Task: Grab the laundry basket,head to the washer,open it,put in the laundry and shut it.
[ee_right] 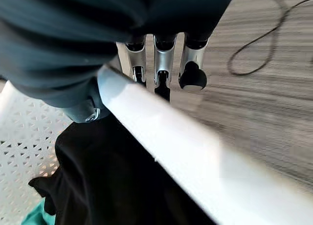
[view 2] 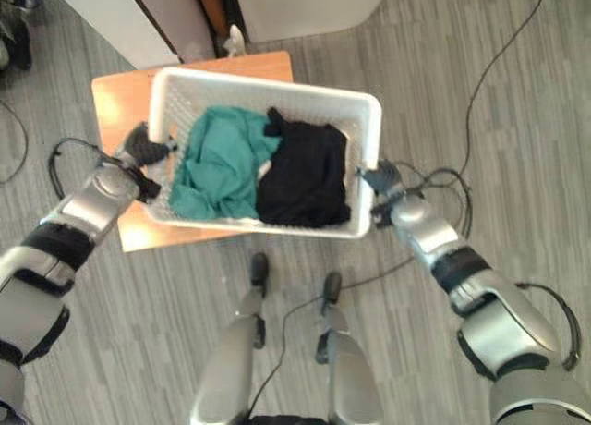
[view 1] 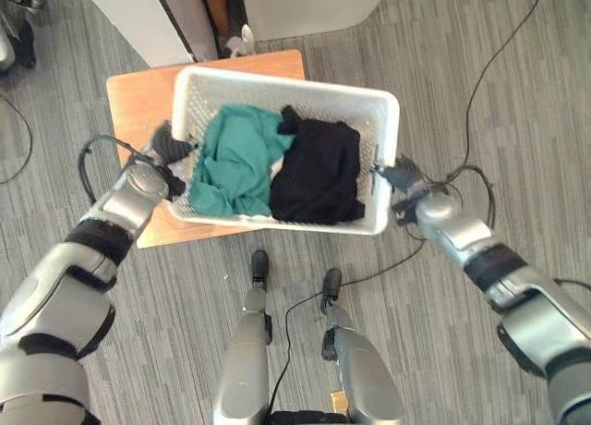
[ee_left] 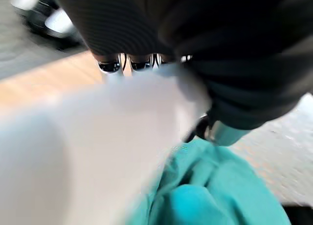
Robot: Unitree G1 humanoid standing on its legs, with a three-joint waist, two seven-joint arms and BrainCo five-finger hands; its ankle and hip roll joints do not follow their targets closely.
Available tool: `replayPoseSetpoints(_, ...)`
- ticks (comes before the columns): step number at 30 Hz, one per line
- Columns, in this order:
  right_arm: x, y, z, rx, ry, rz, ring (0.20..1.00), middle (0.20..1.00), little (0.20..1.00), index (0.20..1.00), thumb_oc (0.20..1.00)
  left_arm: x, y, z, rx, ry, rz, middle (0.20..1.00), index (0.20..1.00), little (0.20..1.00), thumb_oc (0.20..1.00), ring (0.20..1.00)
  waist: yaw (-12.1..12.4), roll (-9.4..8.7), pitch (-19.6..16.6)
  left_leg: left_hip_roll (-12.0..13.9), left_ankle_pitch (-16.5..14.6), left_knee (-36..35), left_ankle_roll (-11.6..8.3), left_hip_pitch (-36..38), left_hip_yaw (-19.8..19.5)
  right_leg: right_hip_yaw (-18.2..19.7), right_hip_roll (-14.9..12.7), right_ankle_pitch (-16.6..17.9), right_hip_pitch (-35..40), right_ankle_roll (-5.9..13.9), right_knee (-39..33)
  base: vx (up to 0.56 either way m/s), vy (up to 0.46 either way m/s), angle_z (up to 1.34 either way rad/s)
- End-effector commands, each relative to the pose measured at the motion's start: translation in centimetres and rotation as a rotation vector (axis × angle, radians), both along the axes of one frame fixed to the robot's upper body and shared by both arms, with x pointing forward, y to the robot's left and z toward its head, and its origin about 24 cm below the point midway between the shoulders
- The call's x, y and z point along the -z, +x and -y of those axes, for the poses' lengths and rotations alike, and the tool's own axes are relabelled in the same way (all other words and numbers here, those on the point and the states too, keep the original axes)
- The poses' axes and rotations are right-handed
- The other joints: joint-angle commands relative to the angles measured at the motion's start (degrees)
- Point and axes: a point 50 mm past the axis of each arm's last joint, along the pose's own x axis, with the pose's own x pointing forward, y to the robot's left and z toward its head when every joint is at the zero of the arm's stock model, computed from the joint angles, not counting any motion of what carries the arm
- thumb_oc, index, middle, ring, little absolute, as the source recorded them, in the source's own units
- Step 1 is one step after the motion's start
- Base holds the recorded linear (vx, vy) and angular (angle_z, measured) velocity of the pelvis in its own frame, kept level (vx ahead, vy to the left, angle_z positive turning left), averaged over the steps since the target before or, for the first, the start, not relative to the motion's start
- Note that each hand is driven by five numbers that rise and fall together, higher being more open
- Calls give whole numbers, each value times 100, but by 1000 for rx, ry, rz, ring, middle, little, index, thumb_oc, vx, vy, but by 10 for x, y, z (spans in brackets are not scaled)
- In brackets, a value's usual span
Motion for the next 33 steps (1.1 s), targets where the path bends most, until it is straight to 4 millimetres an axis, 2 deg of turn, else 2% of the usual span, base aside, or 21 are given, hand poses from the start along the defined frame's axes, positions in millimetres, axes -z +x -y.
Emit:
replayPoseSetpoints(1, -40, -10, 6, -48, 62, 207, 200, 200, 200, 200, 200, -10, -3, 18, 82, 124, 118, 200, 200, 200, 200, 200, -68, -194, -572, 137, -940, 718, -77, 125, -74, 35, -417, -717, 27, 445, 574, 97, -19, -9)
replayPoseSetpoints(2, -31, -24, 24, -9, 69, 211, 200, 200, 200, 200, 200, -6, -12, 21, 116, 142, 140, 200, 200, 200, 200, 200, -98, -199, -701, 164, -1003, 666, -63, 346, -69, 51, -416, -793, 181, 443, 610, 104, -16, -11)
replayPoseSetpoints(3, -29, -30, 33, 15, 70, 217, 200, 200, 200, 200, 200, -4, -17, 25, 138, 141, 156, 200, 200, 200, 200, 200, -119, -201, -769, 163, -1016, 639, -59, 450, -63, 51, -415, -811, 245, 450, 626, 98, -10, -8)
replayPoseSetpoints(5, -26, -39, 42, 31, 74, 221, 200, 200, 200, 200, 200, -3, -21, 30, 165, 131, 171, 200, 200, 200, 200, 200, -164, -204, -845, 168, -1046, 612, -56, 555, -55, 66, -413, -838, 333, 455, 626, 43, -1, -1)
replayPoseSetpoints(7, -10, -71, 78, 116, 83, 203, 200, 200, 200, 200, 200, 9, -34, 54, 284, 58, 163, 200, 200, 200, 200, 200, -323, -199, -1116, 193, -1094, 535, -41, 869, -40, 72, -406, -904, 562, 467, 618, 36, -16, 1)
replayPoseSetpoints(9, -4, -82, 86, 136, 85, 190, 200, 200, 200, 200, 200, 13, -38, 61, 315, 35, 153, 200, 200, 200, 200, 200, -351, -200, -1183, 212, -1098, 510, -48, 949, -40, 75, -394, -932, 619, 467, 620, 11, -45, 1)
replayPoseSetpoints(10, 4, -101, 100, 170, 86, 165, 200, 200, 200, 200, 200, 23, -42, 74, 367, 11, 128, 200, 200, 200, 200, 200, -432, -195, -1324, 241, -1105, 478, -58, 1073, -36, 99, -360, -985, 708, 456, 643, 0, -57, -4)
replayPoseSetpoints(16, 20, -125, 110, 189, 107, 99, 200, 200, 200, 200, 200, 44, -49, 97, 449, -58, 48, 200, 200, 200, 200, 200, -504, -187, -1526, 327, -1093, 396, -88, 1304, 1, 128, -295, -1057, 881, 421, 641, 9, -60, -12)
replayPoseSetpoints(19, 46, -153, 112, 184, 153, -22, 200, 200, 200, 200, 200, 68, -51, 132, 540, -111, -66, 200, 200, 200, 200, 200, -679, -227, -1730, 540, -1005, 418, -186, 1453, 17, 228, -83, -1171, 1050, 307, 627, -46, -191, -7)
replayPoseSetpoints(23, 60, -158, 106, 173, 195, -72, 200, 200, 200, 200, 200, 68, -46, 139, 545, -83, -74, 200, 200, 200, 200, 200, -757, -242, -1759, 686, -1057, 643, -203, 1418, -79, 483, 103, -1142, 1011, 241, 611, -106, -99, -23)
replayPoseSetpoints(25, 66, -158, 104, 179, 220, -86, 200, 200, 200, 200, 200, 68, -43, 140, 540, -84, -76, 200, 200, 200, 200, 200, -729, -261, -1694, 549, -1129, 942, -202, 1320, -385, 587, 99, -1101, 956, 237, 680, -114, 45, -37)
replayPoseSetpoints(27, 70, -156, 100, 179, 245, -92, 200, 200, 200, 200, 200, 66, -40, 140, 528, -73, -64, 200, 200, 200, 200, 200, -702, -258, -1645, 99, -1481, 1222, -80, 1273, -1158, 855, 105, -1031, 847, 256, 754, -151, 197, -64)
replayPoseSetpoints(28, 75, -157, 98, 183, 264, -102, 200, 200, 200, 200, 200, 66, -37, 141, 518, -51, -58, 200, 200, 200, 200, 200, -790, -196, -1623, -235, -1789, 1410, -14, 1388, -1528, 1223, 118, -926, 743, 310, 865, -112, 244, -90)
replayPoseSetpoints(29, 75, -157, 98, 183, 264, -102, 200, 200, 200, 200, 200, 67, -37, 142, 518, -51, -57, 200, 200, 200, 200, 200, -775, -194, -1614, -234, -1808, 1432, -8, 1389, -1512, 1241, 122, -930, 745, 314, 873, -117, 387, -89)
replayPoseSetpoints(30, 78, -154, 94, 186, 274, -106, 200, 200, 200, 200, 200, 70, -36, 142, 506, -58, -67, 200, 200, 200, 200, 200, -863, -99, -1602, -368, -1972, 1500, 40, 1511, -1494, 1520, 90, -858, 654, 371, 927, -50, 203, -39)
replayPoseSetpoints(31, 78, -154, 94, 186, 274, -106, 200, 200, 200, 200, 200, 70, -35, 142, 506, -58, -67, 200, 200, 200, 200, 200, -841, -99, -1593, -366, -1986, 1513, 47, 1519, -1467, 1547, 95, -860, 655, 376, 933, -102, 326, -69)
replayPoseSetpoints(32, 79, -153, 92, 193, 279, -100, 200, 200, 200, 200, 200, 71, -35, 142, 498, -65, -67, 200, 200, 200, 200, 200, -918, -38, -1559, -409, -2051, 1552, 89, 1553, -1300, 1650, 49, -797, 574, 439, 973, -334, 505, -102)
replayPoseSetpoints(33, 83, -144, 80, 169, 289, -96, 200, 200, 200, 200, 200, 76, -34, 134, 471, -61, -80, 200, 200, 200, 200, 200, -843, 54, -1436, -535, -2242, 1438, 306, 1691, -504, 2099, -168, -305, 236, 874, 829, -457, 592, -131)
